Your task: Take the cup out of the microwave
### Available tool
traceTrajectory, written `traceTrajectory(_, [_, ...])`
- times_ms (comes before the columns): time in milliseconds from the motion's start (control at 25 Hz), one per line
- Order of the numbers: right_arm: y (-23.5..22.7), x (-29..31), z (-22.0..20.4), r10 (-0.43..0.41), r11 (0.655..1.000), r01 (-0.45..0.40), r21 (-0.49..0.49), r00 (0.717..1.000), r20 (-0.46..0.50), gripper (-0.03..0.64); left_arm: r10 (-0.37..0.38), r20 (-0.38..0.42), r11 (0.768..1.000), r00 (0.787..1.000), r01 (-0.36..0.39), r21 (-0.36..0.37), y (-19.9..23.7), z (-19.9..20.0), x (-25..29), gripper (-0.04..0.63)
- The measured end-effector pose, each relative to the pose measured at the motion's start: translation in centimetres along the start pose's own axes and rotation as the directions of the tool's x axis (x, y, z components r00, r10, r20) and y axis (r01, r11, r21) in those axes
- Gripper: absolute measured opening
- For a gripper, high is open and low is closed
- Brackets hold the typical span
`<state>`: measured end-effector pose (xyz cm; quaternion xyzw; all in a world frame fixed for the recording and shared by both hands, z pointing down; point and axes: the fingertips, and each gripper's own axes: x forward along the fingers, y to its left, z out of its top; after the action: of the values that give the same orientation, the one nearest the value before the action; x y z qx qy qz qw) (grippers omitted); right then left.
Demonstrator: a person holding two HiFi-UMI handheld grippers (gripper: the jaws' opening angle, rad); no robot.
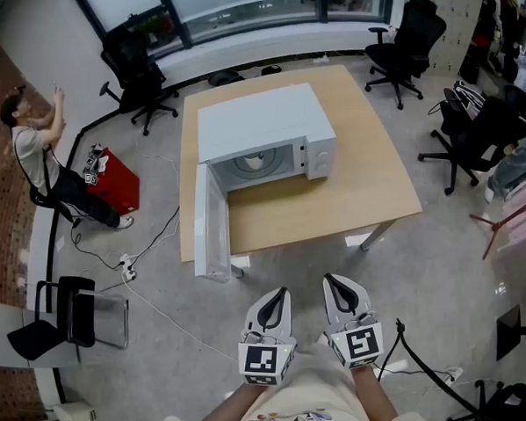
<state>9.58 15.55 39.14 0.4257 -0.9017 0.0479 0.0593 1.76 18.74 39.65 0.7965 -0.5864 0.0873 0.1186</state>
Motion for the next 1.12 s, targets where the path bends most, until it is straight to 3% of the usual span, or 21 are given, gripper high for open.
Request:
traceTrajectory(440, [0.2, -1.2, -0.2, 0.004, 1.0, -0.004, 0.012, 1.0, -0.007, 0.005, 0.001, -0.015, 1.0, 1.0, -0.001, -0.006, -0.8, -0.5, -0.7, 0.002])
traceTrajectory(640, [-0.2, -2.5, 0.5, 0.013, 0.999, -0.015, 0.045, 0.999, 0.047, 0.005, 0.018, -0.02, 1.0, 1.0, -0.018, -0.006, -1.3, -0.8, -1.1, 0.002])
traceTrajectory(880, [-3.1, -4.3, -0.3, -0.029, 0.999, 0.027, 0.047, 0.999, 0.038, 0.006, 0.054, -0.033, 0.998, 0.998, -0.054, -0.016, -2.1, -1.2, -1.1, 0.002])
traceTrajectory(1120, [-5.9, -5.4, -1.8, 0.0, 0.998, -0.003, 0.056, 0.999, 0.041, 0.006, 0.102, -0.02, 0.993, 0.995, -0.103, -0.053, -4.1, -2.0, -0.7, 0.002])
